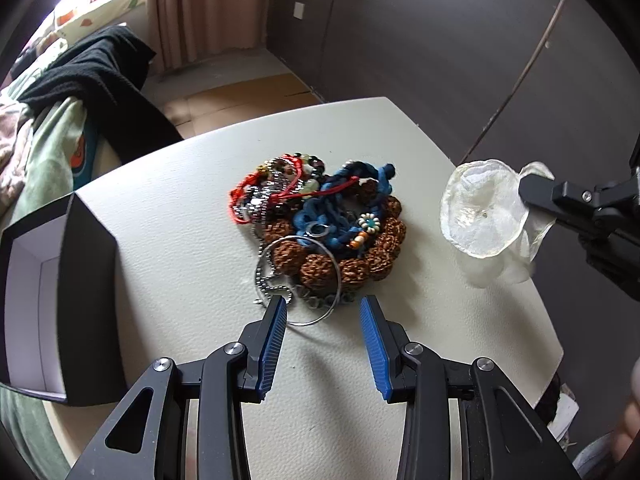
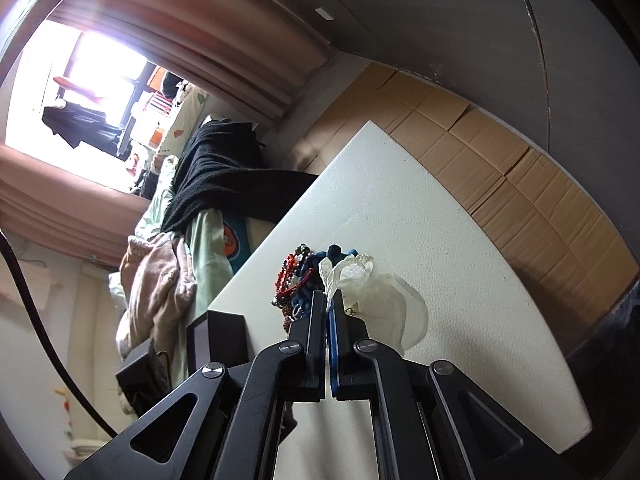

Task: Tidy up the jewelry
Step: 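Grasp the silver hoop earring with the left gripper while the right gripper holds the bag, then carry the bag and hoop into the black box and release both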

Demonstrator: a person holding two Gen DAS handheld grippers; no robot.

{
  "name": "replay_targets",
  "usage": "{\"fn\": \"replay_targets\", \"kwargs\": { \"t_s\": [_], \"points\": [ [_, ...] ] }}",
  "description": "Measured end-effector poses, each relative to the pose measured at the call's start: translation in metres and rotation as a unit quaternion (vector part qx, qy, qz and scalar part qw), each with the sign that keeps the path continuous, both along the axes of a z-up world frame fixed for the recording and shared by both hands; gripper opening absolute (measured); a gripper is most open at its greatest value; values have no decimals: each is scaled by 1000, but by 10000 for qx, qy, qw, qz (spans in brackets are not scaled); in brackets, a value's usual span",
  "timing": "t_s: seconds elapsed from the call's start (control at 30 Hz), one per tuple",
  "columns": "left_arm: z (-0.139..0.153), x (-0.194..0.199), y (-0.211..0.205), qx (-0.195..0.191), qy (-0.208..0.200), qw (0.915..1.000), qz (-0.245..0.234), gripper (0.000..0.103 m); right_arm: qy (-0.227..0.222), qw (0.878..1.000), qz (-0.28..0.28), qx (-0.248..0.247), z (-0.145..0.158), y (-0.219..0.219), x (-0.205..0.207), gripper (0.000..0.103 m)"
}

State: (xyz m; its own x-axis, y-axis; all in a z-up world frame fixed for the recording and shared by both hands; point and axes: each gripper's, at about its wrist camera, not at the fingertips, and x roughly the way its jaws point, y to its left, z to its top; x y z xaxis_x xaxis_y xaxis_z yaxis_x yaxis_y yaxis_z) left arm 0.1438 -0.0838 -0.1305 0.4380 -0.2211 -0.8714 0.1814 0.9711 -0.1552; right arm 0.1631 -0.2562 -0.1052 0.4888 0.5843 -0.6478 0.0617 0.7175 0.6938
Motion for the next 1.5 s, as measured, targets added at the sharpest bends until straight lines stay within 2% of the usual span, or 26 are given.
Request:
{"fn": "replay_targets", "kwargs": {
  "t_s": [0.1,0.23,0.3,0.33,0.37,0.43,0.63,0.83,1.23,1.5],
  "points": [
    [-8,1,-8,315,-32,9995,-31,40,34,10000,-7,27,-1,-2,0,3],
    [-10,1,-13,387,-142,9990,-147,38,57,10000,-9,40,-2,-3,-1,3],
    [-10,0,-13,417,-194,9988,-144,32,54,10000,-7,58,-2,-4,-1,3],
    [-9,-1,-13,409,-213,9988,-145,25,62,10000,-13,58,-2,-4,-1,3],
    [-8,-1,-12,379,-230,9989,-148,12,68,10000,-15,55,-2,-4,-1,3],
    [-4,-2,-8,307,-255,9991,-118,2,78,10000,-7,46,-3,-4,-1,3],
    [17,-7,11,-102,-409,9991,93,2,77,10000,41,-12,-3,-1,-1,3],
    [46,-13,42,-748,-612,9943,447,2,27,9999,110,5,-2,4,-1,3],
    [86,-31,96,-1067,-1064,9823,1110,2,-473,9965,587,358,14,42,-8,3],
    [86,-35,152,-1356,-899,9679,1916,2,-719,9912,992,503,23,77,-14,3]
  ]
}}
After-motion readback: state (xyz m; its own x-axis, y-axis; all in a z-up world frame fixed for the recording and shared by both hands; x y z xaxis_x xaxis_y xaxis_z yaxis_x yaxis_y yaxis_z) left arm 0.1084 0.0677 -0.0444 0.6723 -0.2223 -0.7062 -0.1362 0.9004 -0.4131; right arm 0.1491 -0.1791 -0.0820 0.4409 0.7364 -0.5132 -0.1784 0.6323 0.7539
